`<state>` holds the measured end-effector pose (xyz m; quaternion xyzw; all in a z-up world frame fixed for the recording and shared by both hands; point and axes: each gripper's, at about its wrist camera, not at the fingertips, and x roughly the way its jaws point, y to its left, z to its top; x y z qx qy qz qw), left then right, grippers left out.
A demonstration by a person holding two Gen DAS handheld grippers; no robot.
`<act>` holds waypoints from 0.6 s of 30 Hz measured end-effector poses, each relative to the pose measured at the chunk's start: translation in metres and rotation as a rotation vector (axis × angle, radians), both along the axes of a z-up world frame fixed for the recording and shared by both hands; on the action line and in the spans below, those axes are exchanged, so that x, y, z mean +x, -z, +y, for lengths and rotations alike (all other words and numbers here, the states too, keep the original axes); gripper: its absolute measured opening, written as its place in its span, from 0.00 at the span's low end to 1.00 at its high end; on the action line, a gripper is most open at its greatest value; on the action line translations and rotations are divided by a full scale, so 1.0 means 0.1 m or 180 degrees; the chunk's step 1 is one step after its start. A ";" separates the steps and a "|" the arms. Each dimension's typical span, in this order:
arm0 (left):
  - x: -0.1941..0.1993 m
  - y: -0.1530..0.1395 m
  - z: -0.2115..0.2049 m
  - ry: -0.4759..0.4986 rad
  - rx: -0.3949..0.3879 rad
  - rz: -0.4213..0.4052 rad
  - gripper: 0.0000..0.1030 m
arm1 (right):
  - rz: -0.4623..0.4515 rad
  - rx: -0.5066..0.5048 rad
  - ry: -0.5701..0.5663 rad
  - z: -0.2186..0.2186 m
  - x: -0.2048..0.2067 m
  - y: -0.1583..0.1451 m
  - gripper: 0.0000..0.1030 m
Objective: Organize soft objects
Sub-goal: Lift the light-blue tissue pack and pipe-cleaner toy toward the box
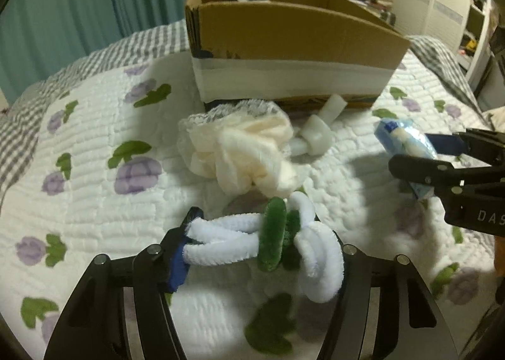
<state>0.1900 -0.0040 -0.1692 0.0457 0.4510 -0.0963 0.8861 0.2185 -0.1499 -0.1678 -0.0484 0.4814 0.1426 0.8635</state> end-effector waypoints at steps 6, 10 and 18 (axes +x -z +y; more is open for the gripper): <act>-0.19 -0.21 -0.10 0.0013 -0.0036 0.0003 0.60 | -0.0151 -0.0018 -0.0045 0.05 -0.17 -0.26 0.55; -0.34 -0.42 -0.17 0.0054 -0.0108 -0.0079 0.60 | -0.0272 -0.0015 -0.0061 0.06 -0.28 -0.47 0.55; -0.40 -0.80 -0.22 0.0007 -0.0116 -0.0247 0.60 | -0.0538 0.0015 -0.0096 0.07 -0.44 -0.90 0.55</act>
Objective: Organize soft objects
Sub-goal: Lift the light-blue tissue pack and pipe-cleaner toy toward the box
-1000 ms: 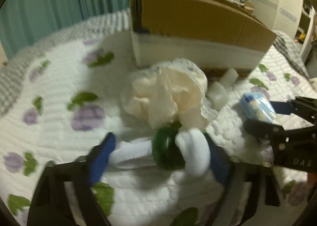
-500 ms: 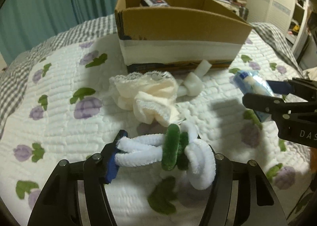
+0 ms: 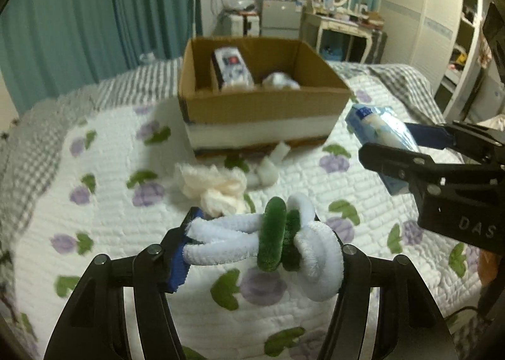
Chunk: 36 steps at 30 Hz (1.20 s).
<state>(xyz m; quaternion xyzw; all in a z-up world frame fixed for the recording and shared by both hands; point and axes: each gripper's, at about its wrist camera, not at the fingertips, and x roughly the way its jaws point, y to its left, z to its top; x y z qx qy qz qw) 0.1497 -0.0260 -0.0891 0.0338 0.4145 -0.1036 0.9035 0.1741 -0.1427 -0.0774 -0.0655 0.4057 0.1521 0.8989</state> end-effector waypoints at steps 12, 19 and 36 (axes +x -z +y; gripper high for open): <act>0.28 -0.41 -0.08 -0.0050 0.0116 -0.0280 0.60 | -0.0281 0.0081 0.0034 -0.15 0.19 -0.46 0.55; 0.49 -0.56 -0.22 0.0020 0.0217 -0.0411 0.60 | -0.0329 0.0165 0.0061 -0.22 0.44 -0.54 0.55; 1.15 -0.41 -0.22 -0.0035 0.0284 -0.0330 0.60 | -0.0303 0.0173 0.0081 -0.23 1.16 -0.39 0.55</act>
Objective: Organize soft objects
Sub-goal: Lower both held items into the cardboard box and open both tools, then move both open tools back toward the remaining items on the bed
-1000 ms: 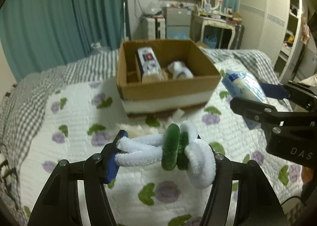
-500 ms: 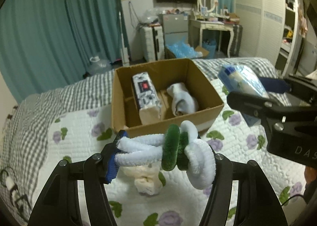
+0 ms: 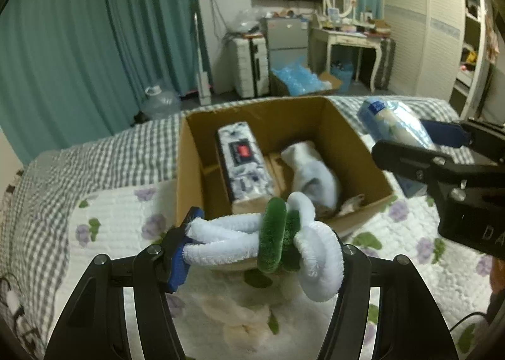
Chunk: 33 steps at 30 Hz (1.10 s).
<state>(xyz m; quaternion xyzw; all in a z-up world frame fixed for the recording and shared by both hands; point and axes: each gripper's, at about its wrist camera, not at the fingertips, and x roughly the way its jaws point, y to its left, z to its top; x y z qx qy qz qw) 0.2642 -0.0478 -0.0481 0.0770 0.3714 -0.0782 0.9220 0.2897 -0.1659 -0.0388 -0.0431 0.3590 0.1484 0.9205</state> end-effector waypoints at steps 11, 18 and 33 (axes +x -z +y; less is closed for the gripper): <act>0.43 0.05 0.03 0.0014 0.0003 -0.0106 0.60 | 0.0115 -0.0063 -0.0015 0.11 0.56 0.29 0.55; 0.68 0.24 0.01 0.0015 0.0025 -0.0030 0.65 | 0.0188 -0.0071 0.0063 0.11 0.86 0.48 0.55; 0.46 -0.08 0.07 -0.0028 -0.0131 -0.0083 0.82 | -0.0006 0.0137 0.0163 -0.04 0.58 0.02 0.90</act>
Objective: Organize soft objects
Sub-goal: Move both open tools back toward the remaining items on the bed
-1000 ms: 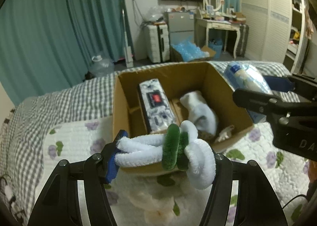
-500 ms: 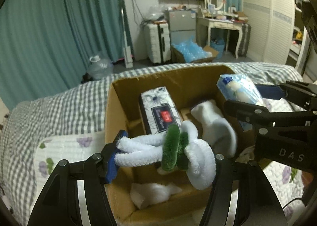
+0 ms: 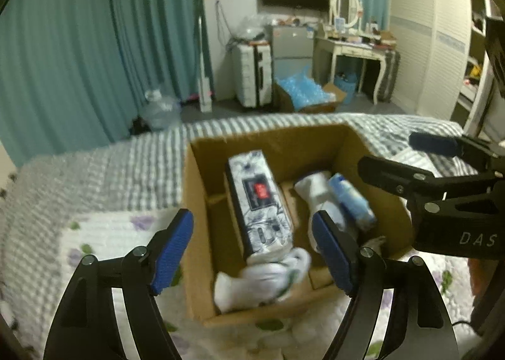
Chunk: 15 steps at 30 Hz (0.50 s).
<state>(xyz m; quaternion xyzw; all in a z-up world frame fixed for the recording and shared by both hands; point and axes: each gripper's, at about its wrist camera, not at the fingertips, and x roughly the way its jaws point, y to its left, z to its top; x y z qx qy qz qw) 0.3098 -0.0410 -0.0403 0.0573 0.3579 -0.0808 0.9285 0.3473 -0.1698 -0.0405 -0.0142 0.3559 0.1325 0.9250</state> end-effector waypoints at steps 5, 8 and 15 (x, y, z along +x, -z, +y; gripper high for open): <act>-0.37 -0.49 -0.01 0.0000 0.0171 -0.0353 0.96 | -0.0170 0.0016 0.0197 -0.15 -0.37 -0.52 0.92; -0.55 -0.73 0.02 -0.0027 0.0221 -0.0478 0.96 | -0.0255 -0.0037 0.0272 -0.24 -0.60 -0.79 0.97; -0.74 -1.01 0.10 -0.0166 0.0062 -0.0481 0.96 | -0.0412 -0.0193 0.0300 -0.34 -1.06 -1.17 1.00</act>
